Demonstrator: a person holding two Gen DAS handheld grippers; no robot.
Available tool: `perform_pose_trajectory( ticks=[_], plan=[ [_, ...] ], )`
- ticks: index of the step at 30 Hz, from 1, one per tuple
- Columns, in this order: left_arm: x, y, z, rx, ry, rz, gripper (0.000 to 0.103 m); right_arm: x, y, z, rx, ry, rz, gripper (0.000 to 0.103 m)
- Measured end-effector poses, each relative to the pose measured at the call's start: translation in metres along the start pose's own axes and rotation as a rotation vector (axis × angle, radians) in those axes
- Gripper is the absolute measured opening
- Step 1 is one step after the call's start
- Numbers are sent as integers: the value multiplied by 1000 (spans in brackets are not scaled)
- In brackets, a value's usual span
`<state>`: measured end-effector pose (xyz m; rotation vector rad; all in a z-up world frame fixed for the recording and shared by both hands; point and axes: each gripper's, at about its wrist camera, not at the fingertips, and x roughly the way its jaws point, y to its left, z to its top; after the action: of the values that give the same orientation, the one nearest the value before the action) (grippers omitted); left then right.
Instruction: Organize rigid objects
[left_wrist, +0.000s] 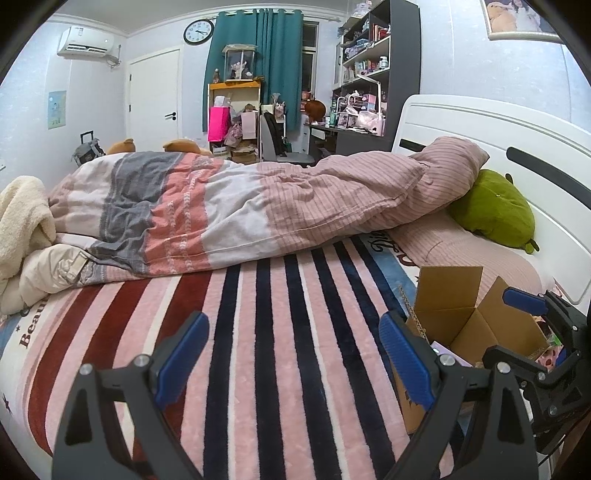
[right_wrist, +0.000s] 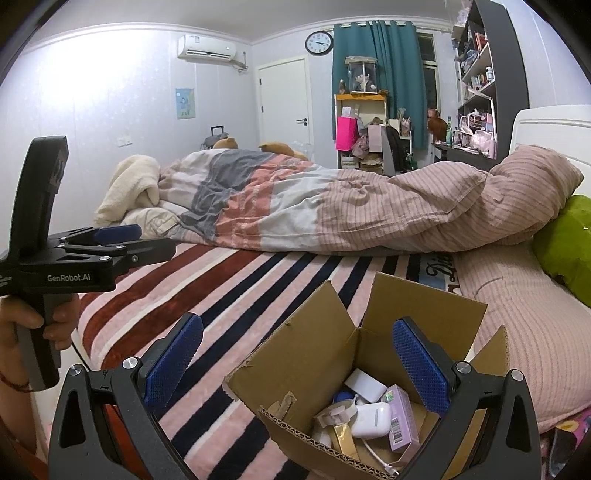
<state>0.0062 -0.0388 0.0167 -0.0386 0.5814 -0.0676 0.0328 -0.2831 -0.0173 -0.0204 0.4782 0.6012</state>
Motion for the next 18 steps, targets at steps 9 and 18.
perform_pose_trajectory(
  ticks=[9, 18],
  plan=[
    [0, 1, 0, -6, -1, 9, 92, 2, 1, 1, 4, 3, 9, 103],
    [0, 2, -1, -9, 3, 12, 92, 1, 1, 0, 5, 2, 6, 103]
  ],
)
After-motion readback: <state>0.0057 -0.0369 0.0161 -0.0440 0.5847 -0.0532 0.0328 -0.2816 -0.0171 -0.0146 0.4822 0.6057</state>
